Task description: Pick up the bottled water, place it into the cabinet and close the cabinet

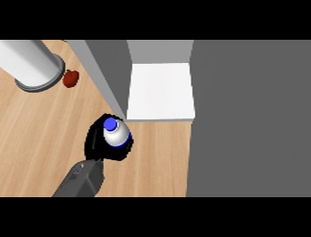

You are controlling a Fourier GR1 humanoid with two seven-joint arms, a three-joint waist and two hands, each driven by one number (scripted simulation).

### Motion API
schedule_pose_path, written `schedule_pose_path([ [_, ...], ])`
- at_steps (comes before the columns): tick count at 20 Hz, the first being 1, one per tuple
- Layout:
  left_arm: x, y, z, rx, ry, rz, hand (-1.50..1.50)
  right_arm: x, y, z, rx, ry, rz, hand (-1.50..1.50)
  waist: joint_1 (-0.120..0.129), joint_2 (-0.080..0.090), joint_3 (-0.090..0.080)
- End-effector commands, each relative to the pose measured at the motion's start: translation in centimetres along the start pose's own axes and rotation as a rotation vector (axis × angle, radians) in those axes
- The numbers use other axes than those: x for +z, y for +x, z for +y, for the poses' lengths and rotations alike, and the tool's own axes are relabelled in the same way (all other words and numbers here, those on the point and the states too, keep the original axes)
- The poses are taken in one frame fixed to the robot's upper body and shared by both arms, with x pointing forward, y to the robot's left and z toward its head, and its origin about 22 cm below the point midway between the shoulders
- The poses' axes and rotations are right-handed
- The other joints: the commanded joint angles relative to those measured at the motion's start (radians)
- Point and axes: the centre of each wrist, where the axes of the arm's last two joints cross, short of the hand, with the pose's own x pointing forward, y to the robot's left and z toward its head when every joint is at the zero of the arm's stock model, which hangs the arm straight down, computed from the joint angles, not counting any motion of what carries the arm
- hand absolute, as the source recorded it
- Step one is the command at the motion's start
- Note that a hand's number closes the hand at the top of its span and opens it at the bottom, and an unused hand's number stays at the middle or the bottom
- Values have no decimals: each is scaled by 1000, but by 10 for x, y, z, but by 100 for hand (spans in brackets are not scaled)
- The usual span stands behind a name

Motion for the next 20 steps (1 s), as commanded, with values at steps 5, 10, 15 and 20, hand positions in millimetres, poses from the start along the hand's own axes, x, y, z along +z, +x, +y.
schedule_pose_path([
  [5,-41,32,-77,-132,-56,-52,150,-12,18,3,-19,-10,-47,-150,-5,6,-1],
  [10,-74,66,-125,-168,-42,-55,150,-6,21,-11,2,-22,-51,-150,-11,7,0],
  [15,-100,83,-159,-291,-43,-59,150,-5,9,-11,16,-8,-53,-150,-24,9,-1],
  [20,-121,83,-156,-311,51,-15,150,-6,15,-12,-15,-9,-64,-150,-36,16,-1],
])
